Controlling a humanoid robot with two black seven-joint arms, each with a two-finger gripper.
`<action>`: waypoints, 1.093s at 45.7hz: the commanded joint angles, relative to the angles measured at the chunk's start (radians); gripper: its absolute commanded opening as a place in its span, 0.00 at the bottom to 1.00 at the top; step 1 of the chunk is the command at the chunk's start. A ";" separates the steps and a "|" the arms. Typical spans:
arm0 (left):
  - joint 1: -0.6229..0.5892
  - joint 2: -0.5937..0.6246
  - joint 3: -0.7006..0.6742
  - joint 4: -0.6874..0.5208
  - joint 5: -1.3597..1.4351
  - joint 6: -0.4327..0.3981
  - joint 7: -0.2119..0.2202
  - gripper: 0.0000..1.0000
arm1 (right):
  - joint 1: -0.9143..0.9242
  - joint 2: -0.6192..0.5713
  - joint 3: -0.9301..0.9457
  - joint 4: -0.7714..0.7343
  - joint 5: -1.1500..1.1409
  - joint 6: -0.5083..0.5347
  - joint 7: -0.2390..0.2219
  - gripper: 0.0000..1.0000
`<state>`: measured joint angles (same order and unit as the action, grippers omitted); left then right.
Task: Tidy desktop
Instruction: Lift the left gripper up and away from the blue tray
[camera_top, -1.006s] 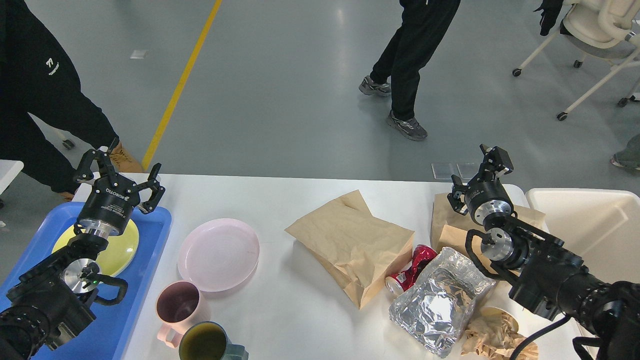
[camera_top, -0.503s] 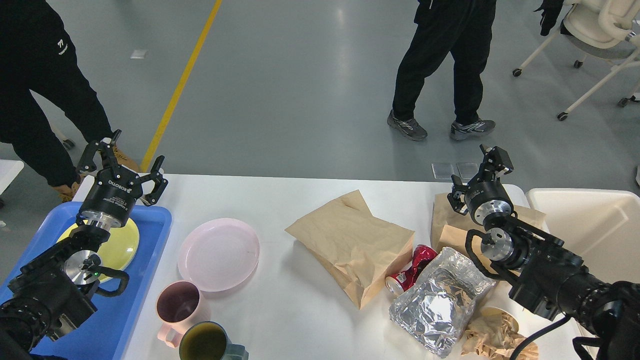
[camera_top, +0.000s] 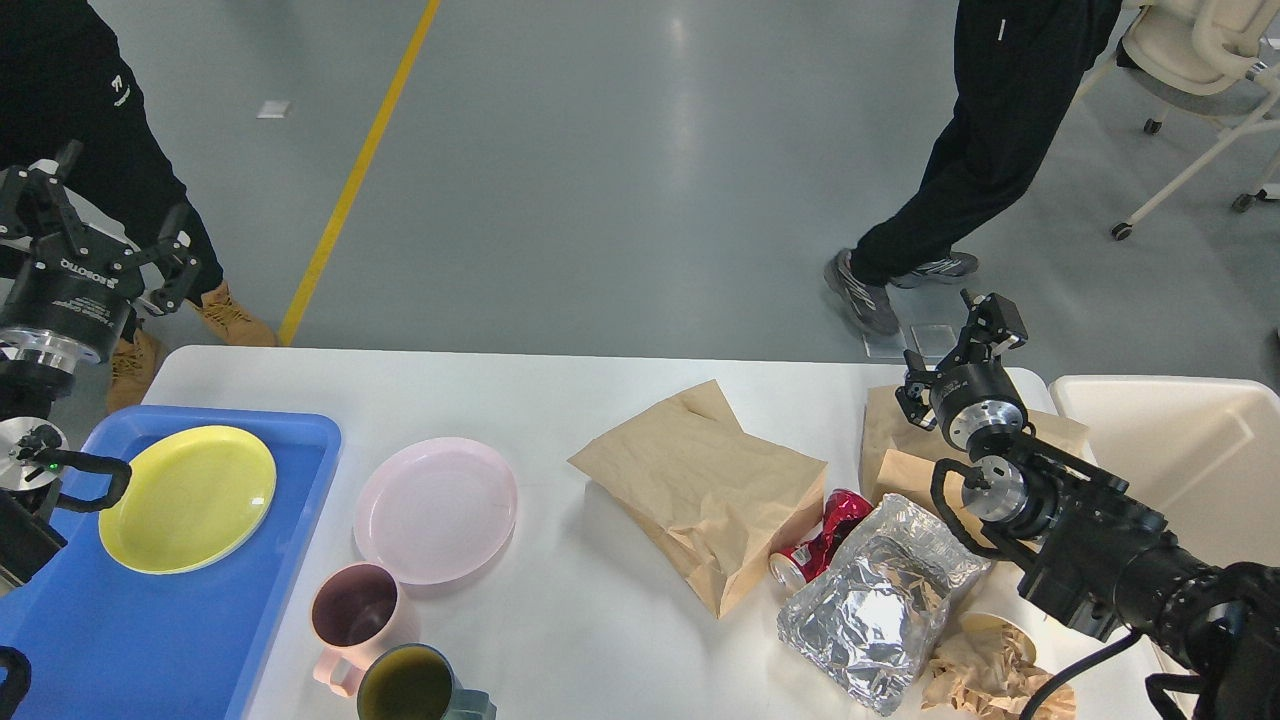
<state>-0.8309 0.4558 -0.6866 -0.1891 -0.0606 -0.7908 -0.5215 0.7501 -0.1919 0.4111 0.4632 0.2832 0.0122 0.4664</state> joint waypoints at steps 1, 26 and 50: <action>-0.002 -0.008 -0.008 -0.003 -0.002 -0.001 -0.012 0.98 | 0.000 0.000 0.000 0.000 -0.001 0.000 0.000 1.00; -0.001 -0.003 -0.119 -0.001 -0.010 0.008 -0.014 0.98 | 0.000 0.000 0.000 0.000 -0.001 0.000 0.000 1.00; 0.025 -0.011 -0.119 0.000 -0.010 0.002 -0.014 0.98 | 0.000 0.000 0.000 0.000 -0.001 0.000 0.000 1.00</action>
<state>-0.8162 0.4489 -0.8059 -0.1887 -0.0706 -0.7861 -0.5351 0.7501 -0.1917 0.4111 0.4633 0.2829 0.0123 0.4664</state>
